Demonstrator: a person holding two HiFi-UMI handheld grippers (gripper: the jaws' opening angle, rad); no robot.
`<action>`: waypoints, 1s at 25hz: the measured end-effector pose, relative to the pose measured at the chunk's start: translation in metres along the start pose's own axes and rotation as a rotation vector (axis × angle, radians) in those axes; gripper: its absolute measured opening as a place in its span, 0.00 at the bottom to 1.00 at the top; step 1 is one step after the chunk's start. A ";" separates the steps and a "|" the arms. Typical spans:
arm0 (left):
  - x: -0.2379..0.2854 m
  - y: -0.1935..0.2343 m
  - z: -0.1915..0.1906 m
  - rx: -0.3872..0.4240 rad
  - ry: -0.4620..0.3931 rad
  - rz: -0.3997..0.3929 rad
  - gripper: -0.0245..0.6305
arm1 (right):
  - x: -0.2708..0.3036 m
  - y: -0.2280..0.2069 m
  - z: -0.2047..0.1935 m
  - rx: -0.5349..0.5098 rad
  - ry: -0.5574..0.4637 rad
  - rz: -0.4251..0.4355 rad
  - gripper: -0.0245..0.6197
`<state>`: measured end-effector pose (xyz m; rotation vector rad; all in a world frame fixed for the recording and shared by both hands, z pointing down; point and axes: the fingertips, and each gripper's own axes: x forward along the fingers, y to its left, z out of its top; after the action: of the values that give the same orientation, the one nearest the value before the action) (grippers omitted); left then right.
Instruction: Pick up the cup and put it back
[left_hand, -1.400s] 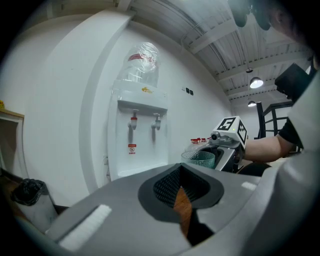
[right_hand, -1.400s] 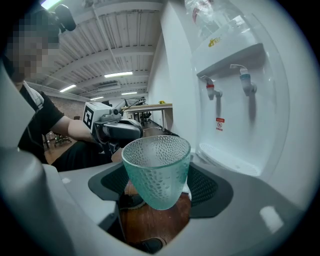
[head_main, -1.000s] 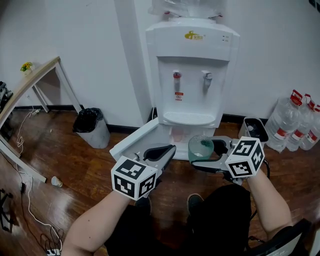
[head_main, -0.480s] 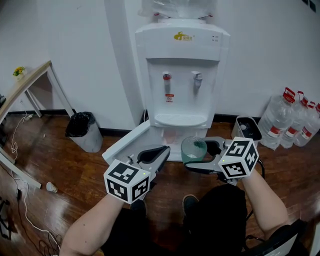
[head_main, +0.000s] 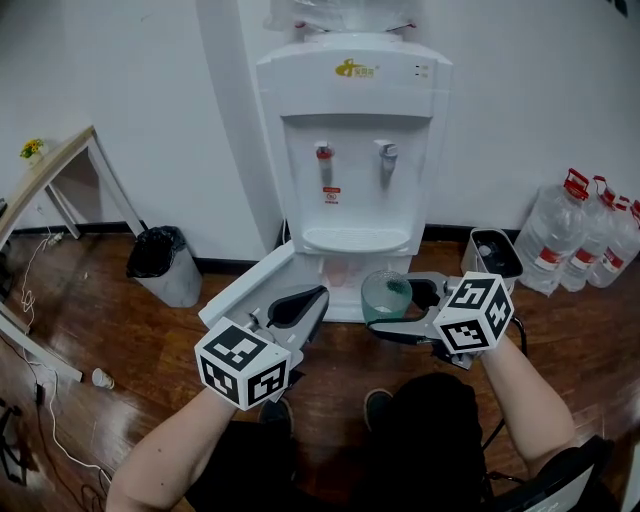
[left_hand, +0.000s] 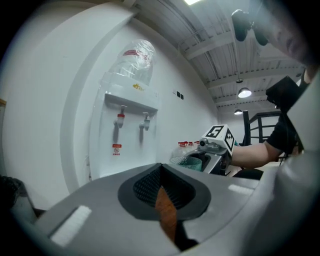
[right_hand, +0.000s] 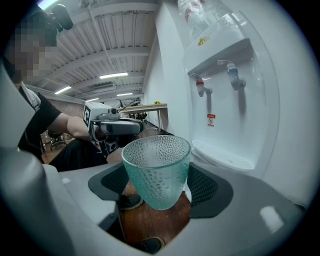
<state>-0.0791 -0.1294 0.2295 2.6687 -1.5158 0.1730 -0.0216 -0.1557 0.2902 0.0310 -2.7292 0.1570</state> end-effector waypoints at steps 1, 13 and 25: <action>0.003 -0.001 -0.002 0.005 0.005 -0.010 0.05 | 0.000 -0.004 -0.001 0.006 -0.002 -0.004 0.61; 0.048 0.055 -0.077 -0.108 0.025 0.079 0.05 | 0.036 -0.056 -0.055 0.035 0.009 -0.077 0.61; 0.090 0.102 -0.204 -0.122 0.088 0.249 0.05 | 0.093 -0.112 -0.143 0.058 -0.024 -0.205 0.61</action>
<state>-0.1337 -0.2353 0.4440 2.3422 -1.7649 0.2001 -0.0452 -0.2506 0.4691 0.3292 -2.7236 0.1782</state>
